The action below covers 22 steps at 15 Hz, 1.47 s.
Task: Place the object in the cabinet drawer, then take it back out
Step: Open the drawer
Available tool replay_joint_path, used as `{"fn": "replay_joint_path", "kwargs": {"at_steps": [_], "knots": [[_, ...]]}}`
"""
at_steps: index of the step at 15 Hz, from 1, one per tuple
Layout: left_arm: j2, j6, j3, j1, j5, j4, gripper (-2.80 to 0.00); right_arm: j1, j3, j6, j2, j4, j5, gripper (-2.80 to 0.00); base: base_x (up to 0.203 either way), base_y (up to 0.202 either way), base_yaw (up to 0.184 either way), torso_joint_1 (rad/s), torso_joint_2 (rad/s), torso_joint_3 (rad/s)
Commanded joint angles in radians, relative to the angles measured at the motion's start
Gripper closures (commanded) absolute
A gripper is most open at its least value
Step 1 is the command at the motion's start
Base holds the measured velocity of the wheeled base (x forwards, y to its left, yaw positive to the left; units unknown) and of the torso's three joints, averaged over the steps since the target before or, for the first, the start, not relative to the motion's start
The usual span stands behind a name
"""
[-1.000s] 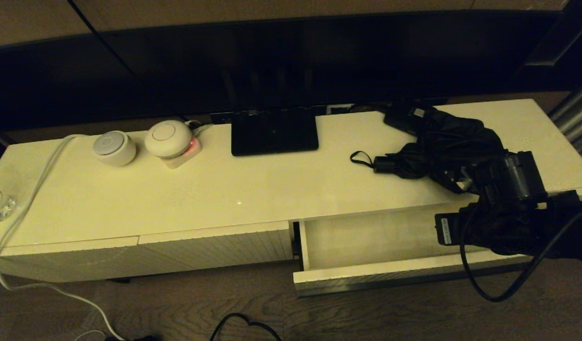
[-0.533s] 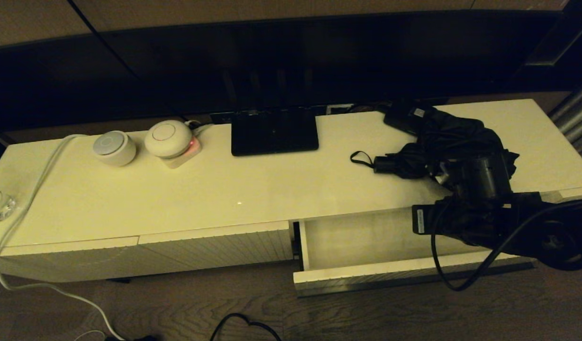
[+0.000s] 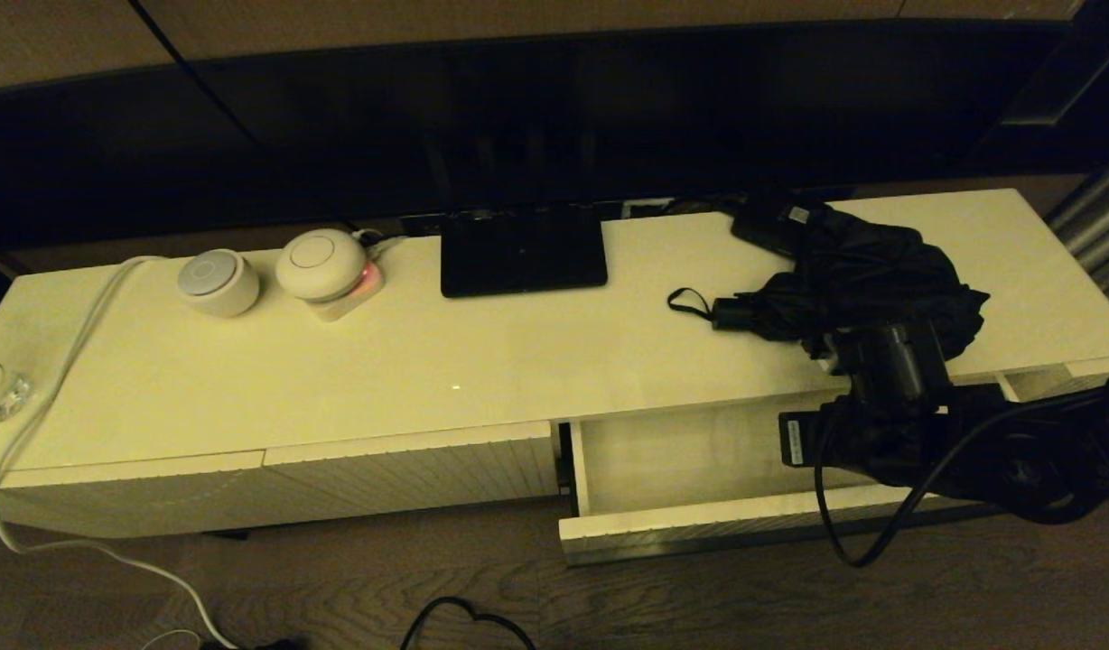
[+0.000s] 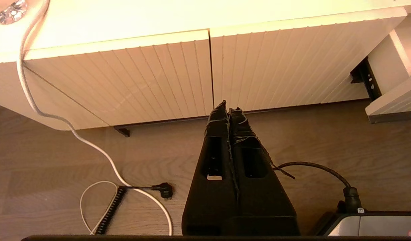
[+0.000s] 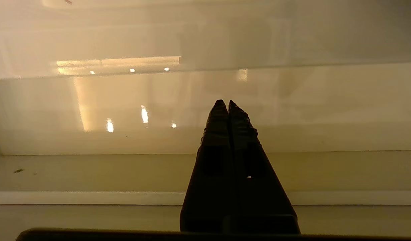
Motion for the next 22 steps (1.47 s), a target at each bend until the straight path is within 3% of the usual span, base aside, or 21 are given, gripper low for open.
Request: {"fn": "replay_joint_path", "kwargs": {"at_steps": [1, 17, 22], "knots": [[0.0, 0.0, 0.003, 0.0, 0.0, 0.0, 0.0, -0.007, 0.012, -0.01, 0.003, 0.005, 0.002, 0.0, 0.0, 0.0, 0.0, 0.0, 0.0, 0.0], [0.0, 0.0, 0.003, 0.0, 0.0, 0.0, 0.0, -0.01, 0.043, -0.036, 0.046, 0.249, 0.013, 0.0, 0.0, 0.0, 0.0, 0.0, 0.0, 0.0], [0.0, 0.0, 0.003, 0.0, 0.0, 0.0, 0.0, -0.01, 0.051, -0.032, 0.021, 0.407, 0.018, 0.0, 0.0, 0.0, 0.0, 0.0, 0.0, 0.0]]}}
